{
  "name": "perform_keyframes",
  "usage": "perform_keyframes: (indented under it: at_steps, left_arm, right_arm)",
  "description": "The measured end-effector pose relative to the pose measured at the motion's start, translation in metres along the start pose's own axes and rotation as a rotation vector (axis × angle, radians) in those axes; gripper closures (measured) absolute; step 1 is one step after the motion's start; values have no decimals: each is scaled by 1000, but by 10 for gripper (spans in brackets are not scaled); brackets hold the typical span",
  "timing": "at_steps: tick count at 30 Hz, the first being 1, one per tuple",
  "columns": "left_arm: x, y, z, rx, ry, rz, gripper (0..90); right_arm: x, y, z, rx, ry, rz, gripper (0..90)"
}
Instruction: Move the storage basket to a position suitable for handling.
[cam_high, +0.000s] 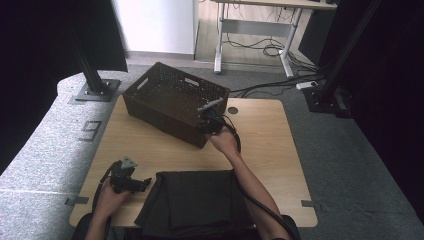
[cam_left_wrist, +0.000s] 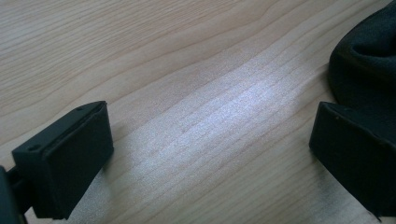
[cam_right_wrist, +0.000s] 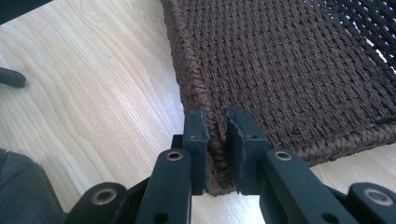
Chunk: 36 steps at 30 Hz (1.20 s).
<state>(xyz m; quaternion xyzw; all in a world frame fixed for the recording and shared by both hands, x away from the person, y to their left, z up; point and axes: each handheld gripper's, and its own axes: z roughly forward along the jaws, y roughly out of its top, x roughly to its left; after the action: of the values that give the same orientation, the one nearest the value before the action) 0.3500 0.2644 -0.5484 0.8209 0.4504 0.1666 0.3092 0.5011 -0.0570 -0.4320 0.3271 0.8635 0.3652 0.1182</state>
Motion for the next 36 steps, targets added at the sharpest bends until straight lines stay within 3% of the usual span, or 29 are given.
perform_keyframes:
  at_steps: [36]
  left_arm:
    - [0,0,0,-1,0,-1,0]
  right_arm:
    - [-26,-39,-42,-6,-10,28,735]
